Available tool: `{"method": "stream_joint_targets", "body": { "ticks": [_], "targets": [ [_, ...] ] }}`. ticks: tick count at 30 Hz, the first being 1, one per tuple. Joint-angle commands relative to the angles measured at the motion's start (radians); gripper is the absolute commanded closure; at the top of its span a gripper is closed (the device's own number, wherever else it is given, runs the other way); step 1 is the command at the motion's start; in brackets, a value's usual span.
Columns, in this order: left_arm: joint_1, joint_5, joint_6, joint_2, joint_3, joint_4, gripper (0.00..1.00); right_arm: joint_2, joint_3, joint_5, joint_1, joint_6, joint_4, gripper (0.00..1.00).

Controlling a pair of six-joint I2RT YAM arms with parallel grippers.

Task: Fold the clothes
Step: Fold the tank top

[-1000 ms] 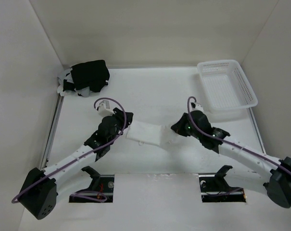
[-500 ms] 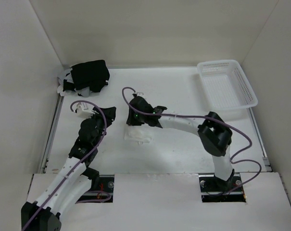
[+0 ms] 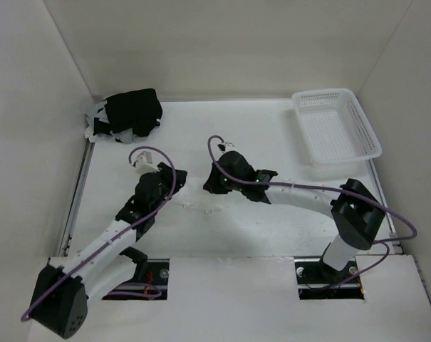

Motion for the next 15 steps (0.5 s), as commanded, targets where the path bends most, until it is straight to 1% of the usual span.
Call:
{"method": "stream_joint_targets", "body": {
  "ticks": [1, 4, 6, 9, 11, 13, 15],
  "targets": [
    [-0.087, -0.020, 0.009, 0.132, 0.006, 0.108, 0.65, -0.033, -0.097, -0.006, -0.037, -0.007, 0.130, 0.99],
    [-0.124, -0.004, -0.003, 0.200, -0.005, 0.107, 0.60, -0.115, -0.219, 0.035, -0.037, -0.011, 0.191, 0.96],
    [-0.146, 0.018, -0.021, 0.178, -0.035, 0.092, 0.55, -0.190, -0.305, 0.055, -0.044, -0.011, 0.230, 0.92],
    [-0.190, -0.002, -0.113, 0.077, -0.086, -0.006, 0.48, -0.292, -0.396, 0.067, -0.053, -0.021, 0.244, 0.78],
    [-0.212, -0.039, -0.187, 0.016, -0.118, -0.078, 0.45, -0.348, -0.448, 0.075, -0.061, -0.031, 0.244, 0.68],
    [-0.239, -0.088, -0.279, -0.030, -0.150, -0.137, 0.44, -0.398, -0.486, 0.080, -0.079, -0.034, 0.239, 0.62],
    [-0.252, -0.117, -0.346, -0.043, -0.161, -0.184, 0.43, -0.448, -0.519, 0.080, -0.096, -0.036, 0.234, 0.59]
  ]
}}
